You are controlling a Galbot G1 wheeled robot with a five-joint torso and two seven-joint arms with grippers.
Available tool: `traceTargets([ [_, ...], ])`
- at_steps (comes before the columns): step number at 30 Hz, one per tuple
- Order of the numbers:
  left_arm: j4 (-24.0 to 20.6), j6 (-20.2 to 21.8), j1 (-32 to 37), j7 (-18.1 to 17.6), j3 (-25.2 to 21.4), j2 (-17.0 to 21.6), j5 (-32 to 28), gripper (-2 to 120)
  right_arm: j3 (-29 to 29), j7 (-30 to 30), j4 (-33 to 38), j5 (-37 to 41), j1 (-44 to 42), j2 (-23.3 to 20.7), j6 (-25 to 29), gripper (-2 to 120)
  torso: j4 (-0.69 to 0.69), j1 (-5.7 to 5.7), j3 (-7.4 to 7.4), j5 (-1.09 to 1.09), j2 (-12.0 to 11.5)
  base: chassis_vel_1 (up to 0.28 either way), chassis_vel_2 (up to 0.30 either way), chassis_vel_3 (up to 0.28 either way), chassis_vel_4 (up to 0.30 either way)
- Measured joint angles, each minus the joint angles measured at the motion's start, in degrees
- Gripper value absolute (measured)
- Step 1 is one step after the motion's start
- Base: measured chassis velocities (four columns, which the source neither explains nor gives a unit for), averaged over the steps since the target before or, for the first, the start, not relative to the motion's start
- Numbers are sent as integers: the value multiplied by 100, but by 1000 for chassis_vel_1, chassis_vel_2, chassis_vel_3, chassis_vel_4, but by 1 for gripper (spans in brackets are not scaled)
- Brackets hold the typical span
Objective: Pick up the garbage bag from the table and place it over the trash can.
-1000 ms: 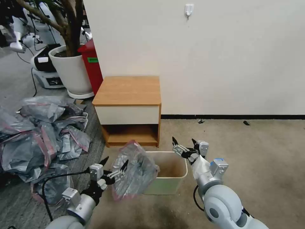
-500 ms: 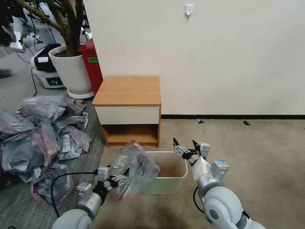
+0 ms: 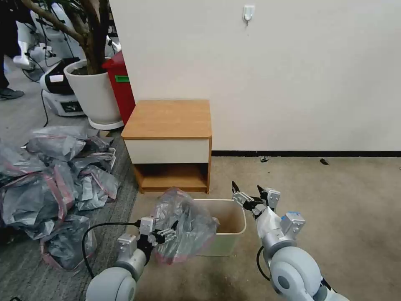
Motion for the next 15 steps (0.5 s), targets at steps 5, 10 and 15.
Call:
traceTargets([
  [5,5,247,-165,-236,107,140,-289,100,0,-5,-14,-25,-18,22,7,98,0,0,0,0,0,0,0,0,0],
  [10,26,643,-415,-510,218,317,-689,100,17,-8,-34,-35,-24,48,13,98,0,0,0,0,0,0,0,0,0],
  [15,82,839,-649,-803,348,464,-992,100,33,-10,-44,-57,-54,70,16,98,0,0,0,0,0,0,0,0,0],
])
